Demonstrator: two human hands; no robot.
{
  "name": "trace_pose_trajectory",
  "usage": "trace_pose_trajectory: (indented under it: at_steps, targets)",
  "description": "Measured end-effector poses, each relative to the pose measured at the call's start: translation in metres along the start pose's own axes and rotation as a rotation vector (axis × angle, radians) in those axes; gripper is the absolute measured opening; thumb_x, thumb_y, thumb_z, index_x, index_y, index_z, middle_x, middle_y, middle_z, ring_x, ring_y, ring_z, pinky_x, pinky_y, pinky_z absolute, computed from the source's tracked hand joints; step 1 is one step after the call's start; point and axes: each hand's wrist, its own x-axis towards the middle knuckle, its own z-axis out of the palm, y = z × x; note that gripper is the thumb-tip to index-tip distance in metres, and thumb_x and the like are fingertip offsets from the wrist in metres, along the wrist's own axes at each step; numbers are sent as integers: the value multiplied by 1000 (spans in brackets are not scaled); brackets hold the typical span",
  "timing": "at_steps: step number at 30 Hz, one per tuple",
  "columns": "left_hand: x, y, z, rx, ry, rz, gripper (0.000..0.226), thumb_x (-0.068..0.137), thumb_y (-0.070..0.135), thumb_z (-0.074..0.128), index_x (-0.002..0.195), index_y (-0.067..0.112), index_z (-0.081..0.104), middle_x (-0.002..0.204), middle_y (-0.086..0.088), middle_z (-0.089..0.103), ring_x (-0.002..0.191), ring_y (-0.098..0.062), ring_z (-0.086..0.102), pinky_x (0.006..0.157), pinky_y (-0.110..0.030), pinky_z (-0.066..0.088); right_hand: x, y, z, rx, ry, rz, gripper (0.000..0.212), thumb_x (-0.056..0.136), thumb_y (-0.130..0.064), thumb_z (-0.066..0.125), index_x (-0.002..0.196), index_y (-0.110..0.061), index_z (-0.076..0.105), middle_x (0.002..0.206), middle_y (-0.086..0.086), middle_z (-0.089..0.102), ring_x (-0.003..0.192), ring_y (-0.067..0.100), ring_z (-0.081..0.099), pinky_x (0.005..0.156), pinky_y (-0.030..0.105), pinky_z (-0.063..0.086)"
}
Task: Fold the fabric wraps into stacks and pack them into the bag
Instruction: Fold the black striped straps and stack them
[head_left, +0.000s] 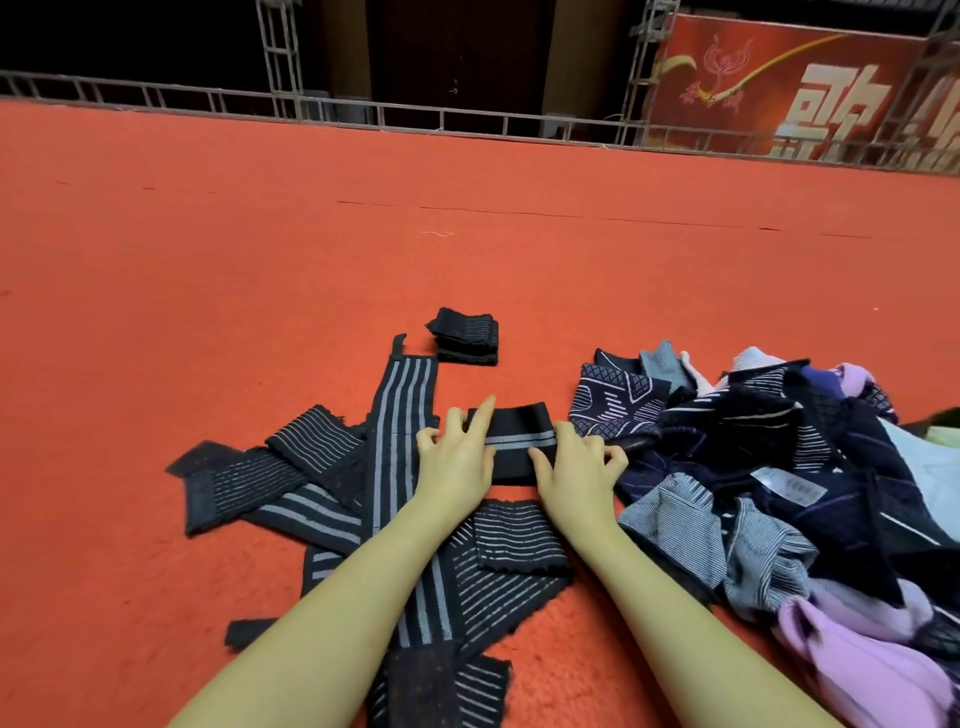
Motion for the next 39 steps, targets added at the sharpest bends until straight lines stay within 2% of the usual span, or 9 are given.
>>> trace_pose_trajectory:
  at_steps: [4,8,11,14,16,25,31,35,39]
  targets:
    - [-2,-1,8,218,-13,-97,74,98,49,35,152,9,5,130,-7,51,121,-29,43,106,-42,20,-4,4,4,-85,39,-49,26,81,-26,71,98,-10,59,82,3,61,87,30,55,84,40,21]
    - [2,-1,13,273,-84,-73,71,99,52,30,152,11,5,133,-8,51,130,-27,35,110,-42,12,-9,7,10,-118,89,-58,33,68,-23,83,85,-11,58,69,0,58,72,28,56,77,40,23]
    - [0,-1,14,231,-59,-9,67,101,45,33,152,14,6,121,-4,54,119,-22,45,110,-39,14,-11,7,11,-114,108,-77,33,67,-22,83,86,-11,58,70,-1,58,71,27,55,77,41,24]
    - [-2,-3,14,226,109,119,68,86,35,67,143,9,41,87,-4,61,87,-24,60,95,-44,33,-12,6,7,-80,156,-102,30,71,-21,82,87,-11,58,71,-2,58,71,27,55,78,40,23]
    - [-3,-5,14,264,263,151,66,72,31,81,130,9,57,73,-3,59,71,-22,59,84,-42,35,-9,3,3,-47,223,-118,29,73,-20,80,89,-10,59,71,-1,58,70,27,55,78,39,23]
    - [41,-17,-43,279,428,160,64,71,28,81,129,9,59,75,-7,63,77,-32,61,80,-40,24,39,-37,-8,51,366,-82,31,80,-30,63,101,-8,63,78,2,67,76,30,59,77,38,22]
    - [113,-30,-62,198,209,10,60,100,34,41,152,24,14,121,-7,52,116,-31,43,101,-42,15,107,-59,6,148,239,-46,46,92,-30,58,133,-12,48,102,5,67,99,31,52,86,40,18]
    - [171,-50,-49,183,178,-35,61,99,34,42,151,19,14,121,-8,54,117,-31,44,100,-42,18,158,-61,36,127,207,-55,49,95,-34,51,143,-29,38,92,2,63,96,26,48,84,38,17]
    - [222,-72,-26,32,251,-55,49,95,32,52,136,16,31,114,-4,61,115,-29,46,95,-38,18,205,-56,73,135,169,-34,45,97,-36,47,141,-32,40,96,0,64,99,24,46,86,37,16]
